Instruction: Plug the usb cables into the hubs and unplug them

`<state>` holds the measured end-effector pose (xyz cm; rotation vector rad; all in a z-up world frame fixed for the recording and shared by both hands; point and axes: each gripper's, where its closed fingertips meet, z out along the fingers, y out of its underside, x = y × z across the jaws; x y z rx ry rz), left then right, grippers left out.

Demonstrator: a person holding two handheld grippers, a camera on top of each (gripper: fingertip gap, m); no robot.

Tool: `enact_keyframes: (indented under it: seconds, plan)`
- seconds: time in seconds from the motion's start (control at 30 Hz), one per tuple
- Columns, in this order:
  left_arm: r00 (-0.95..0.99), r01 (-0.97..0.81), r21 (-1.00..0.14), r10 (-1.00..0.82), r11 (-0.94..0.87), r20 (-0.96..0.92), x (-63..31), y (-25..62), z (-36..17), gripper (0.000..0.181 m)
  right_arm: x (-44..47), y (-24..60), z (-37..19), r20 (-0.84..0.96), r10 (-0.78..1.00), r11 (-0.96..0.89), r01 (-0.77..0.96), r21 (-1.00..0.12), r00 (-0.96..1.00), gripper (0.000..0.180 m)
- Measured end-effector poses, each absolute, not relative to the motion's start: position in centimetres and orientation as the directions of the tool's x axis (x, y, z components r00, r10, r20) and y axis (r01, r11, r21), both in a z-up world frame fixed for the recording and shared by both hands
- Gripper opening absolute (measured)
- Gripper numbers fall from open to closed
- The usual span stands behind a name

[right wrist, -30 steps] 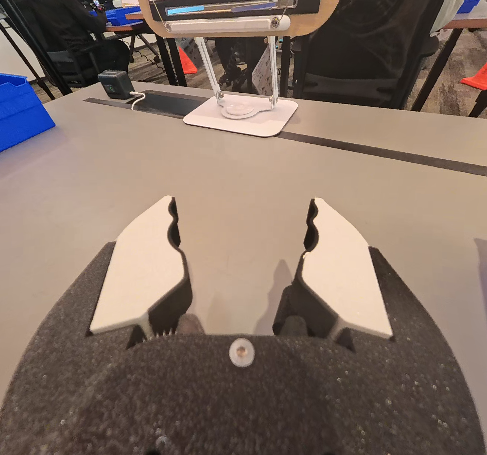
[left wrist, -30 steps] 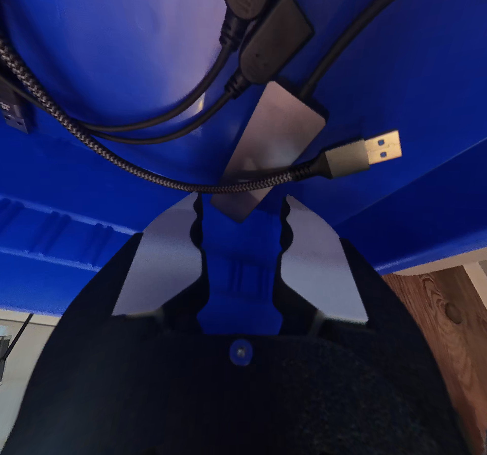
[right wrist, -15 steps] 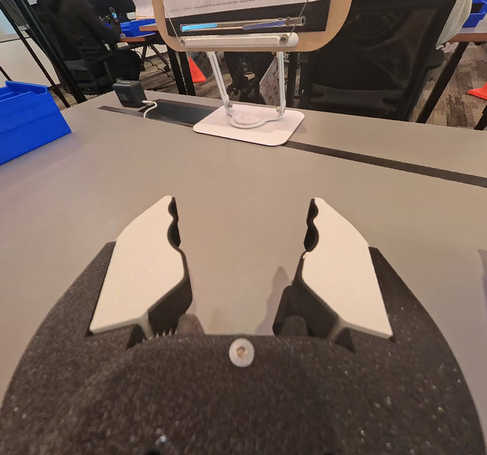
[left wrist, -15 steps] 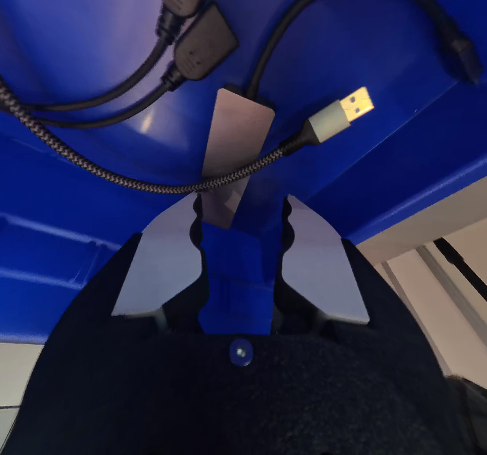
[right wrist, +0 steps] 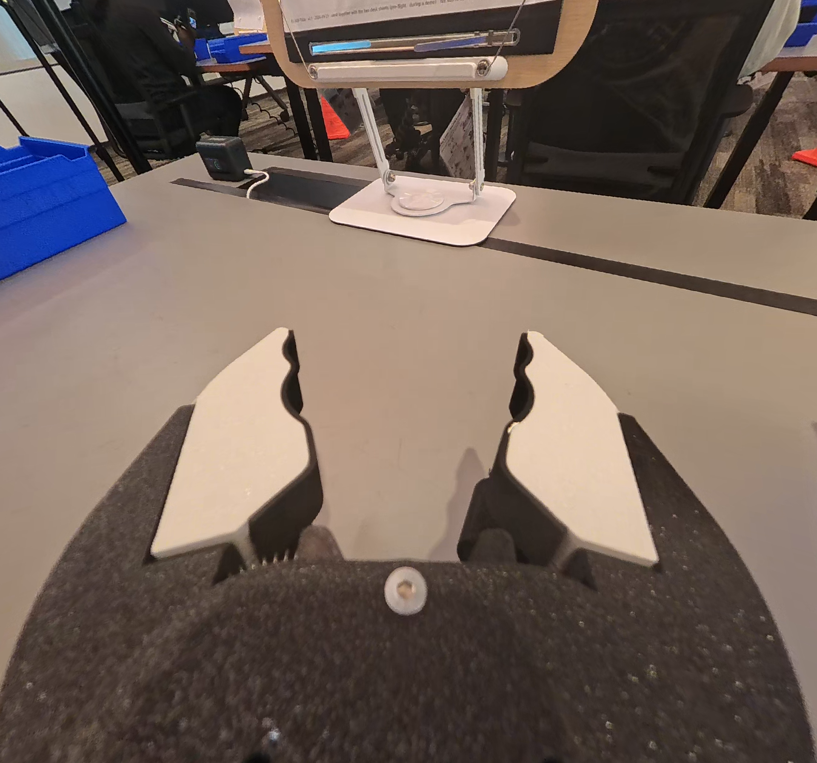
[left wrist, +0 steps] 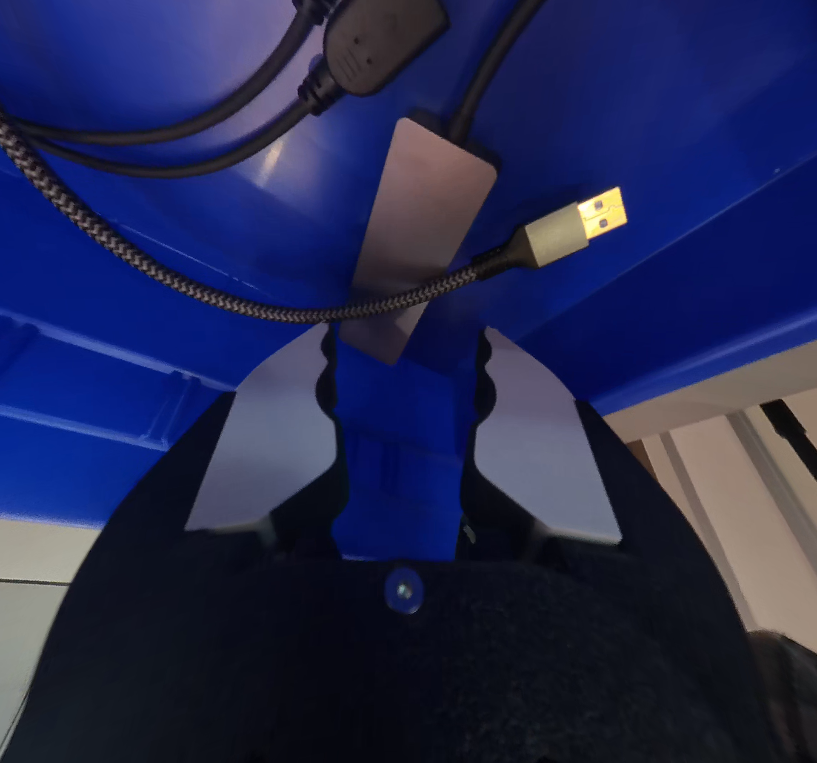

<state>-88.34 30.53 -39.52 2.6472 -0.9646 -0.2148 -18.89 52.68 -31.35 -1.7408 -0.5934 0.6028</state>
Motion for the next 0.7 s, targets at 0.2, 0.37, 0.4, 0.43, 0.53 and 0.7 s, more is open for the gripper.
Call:
enact_keyframes:
  seconds: [0.2, 0.37, 0.4, 0.43, 0.53, 0.7]
  plan:
    - [0.769, -0.563, 0.432, -0.638, -0.705, -0.038, -89.1, 29.8, -40.7, 0.055, -19.1, 52.6, -31.4, -0.087, 0.671, -0.228, 0.094, -0.969, 0.736, 0.092]
    - [0.787, -0.53, 0.446, -0.614, -0.721, -0.056, -89.3, 30.1, -40.8, 0.047, -18.9, 52.6, -31.2, -0.095, 0.671, -0.228, 0.082, -0.97, 0.735, 0.092]
    - [0.789, -0.526, 0.449, -0.611, -0.722, -0.058, -89.2, 30.1, -40.8, 0.047, -18.9, 52.6, -31.1, -0.096, 0.671, -0.226, 0.08, -0.971, 0.735, 0.092]
    - [0.791, -0.522, 0.45, -0.608, -0.724, -0.061, -89.2, 30.1, -40.8, 0.048, -18.9, 52.5, -31.0, -0.096, 0.672, -0.223, 0.077, -0.972, 0.734, 0.092]
    - [0.793, -0.535, 0.436, -0.608, -0.723, -0.035, -88.5, 29.5, -40.8, 0.058, -19.1, 52.3, -30.7, -0.092, 0.678, -0.216, 0.077, -0.973, 0.729, 0.092]
    - [0.816, -0.574, 0.237, -0.571, -0.784, 0.087, -85.1, 29.7, -39.9, 0.046, -19.1, 52.2, -30.4, -0.095, 0.682, -0.208, 0.068, -0.976, 0.725, 0.092]
